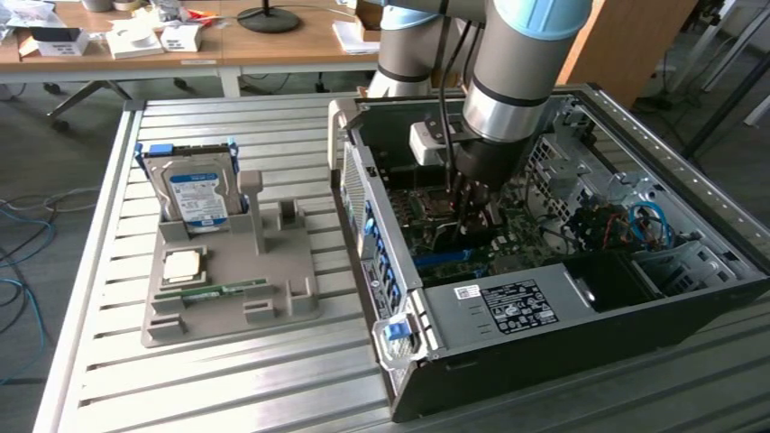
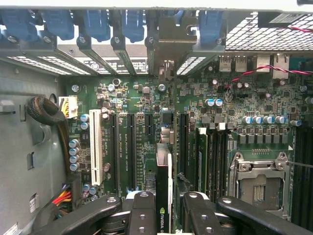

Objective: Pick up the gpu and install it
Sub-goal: 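Insert the gpu into the slot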

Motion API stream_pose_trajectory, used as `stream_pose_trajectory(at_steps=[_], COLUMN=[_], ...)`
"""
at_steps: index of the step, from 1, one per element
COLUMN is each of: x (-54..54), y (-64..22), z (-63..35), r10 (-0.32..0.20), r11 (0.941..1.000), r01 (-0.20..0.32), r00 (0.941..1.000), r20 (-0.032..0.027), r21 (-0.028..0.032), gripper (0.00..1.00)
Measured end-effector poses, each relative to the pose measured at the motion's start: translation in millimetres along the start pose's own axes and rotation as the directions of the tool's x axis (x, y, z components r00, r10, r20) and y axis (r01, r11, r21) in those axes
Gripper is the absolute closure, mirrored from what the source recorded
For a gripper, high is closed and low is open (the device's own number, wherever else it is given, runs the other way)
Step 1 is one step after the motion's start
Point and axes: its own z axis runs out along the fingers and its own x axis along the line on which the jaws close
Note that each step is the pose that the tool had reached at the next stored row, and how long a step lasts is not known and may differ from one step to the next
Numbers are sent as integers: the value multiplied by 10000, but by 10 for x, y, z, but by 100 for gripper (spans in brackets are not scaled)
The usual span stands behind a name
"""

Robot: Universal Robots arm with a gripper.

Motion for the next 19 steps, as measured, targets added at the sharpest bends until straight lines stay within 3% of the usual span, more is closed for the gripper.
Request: stream_pose_trajectory(at_steps=[3, 9, 19], x=[0, 0, 0], y=[0, -3, -15], z=[0, -7, -7], r10=[0, 1, 3], r11=[10000, 10000, 10000], r01=[0, -1, -3], r00=[10000, 10000, 10000], r20=[0, -1, 1], r21=[-1, -63, -65], gripper=[74, 74, 74])
